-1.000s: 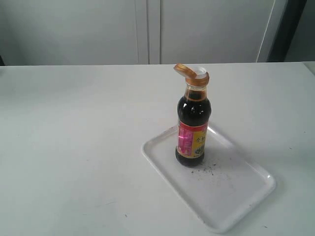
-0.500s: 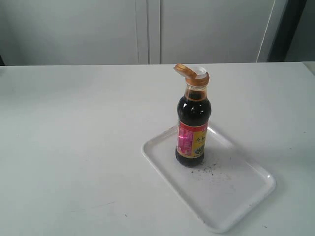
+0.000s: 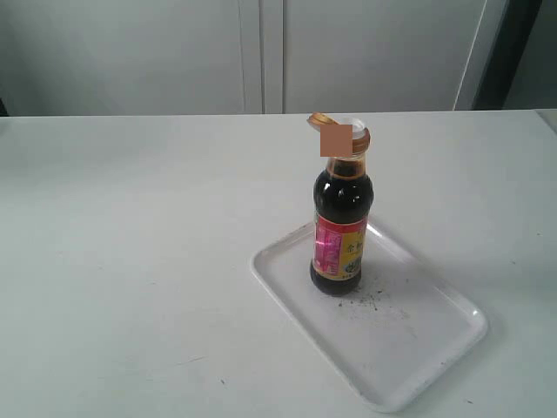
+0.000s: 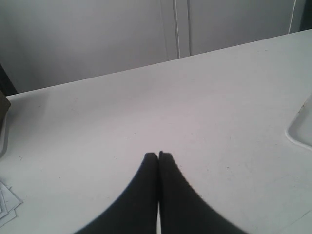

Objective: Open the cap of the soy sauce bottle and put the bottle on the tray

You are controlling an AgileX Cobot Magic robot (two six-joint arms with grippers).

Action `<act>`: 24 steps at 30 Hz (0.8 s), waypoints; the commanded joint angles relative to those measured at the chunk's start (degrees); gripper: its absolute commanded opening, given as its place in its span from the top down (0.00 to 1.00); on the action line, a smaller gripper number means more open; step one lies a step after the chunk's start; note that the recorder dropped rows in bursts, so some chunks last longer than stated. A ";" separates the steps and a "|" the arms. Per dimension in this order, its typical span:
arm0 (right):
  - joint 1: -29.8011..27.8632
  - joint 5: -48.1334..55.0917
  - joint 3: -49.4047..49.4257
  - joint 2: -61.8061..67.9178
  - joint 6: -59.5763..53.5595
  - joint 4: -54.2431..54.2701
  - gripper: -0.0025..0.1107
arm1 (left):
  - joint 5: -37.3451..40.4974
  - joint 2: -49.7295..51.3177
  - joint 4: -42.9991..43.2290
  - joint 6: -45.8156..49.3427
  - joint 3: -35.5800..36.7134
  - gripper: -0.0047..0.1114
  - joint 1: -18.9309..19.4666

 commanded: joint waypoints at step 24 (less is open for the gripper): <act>0.21 -0.58 0.15 -0.35 -0.04 0.34 0.98 | -6.69 -4.16 -1.51 -0.19 13.01 0.96 0.14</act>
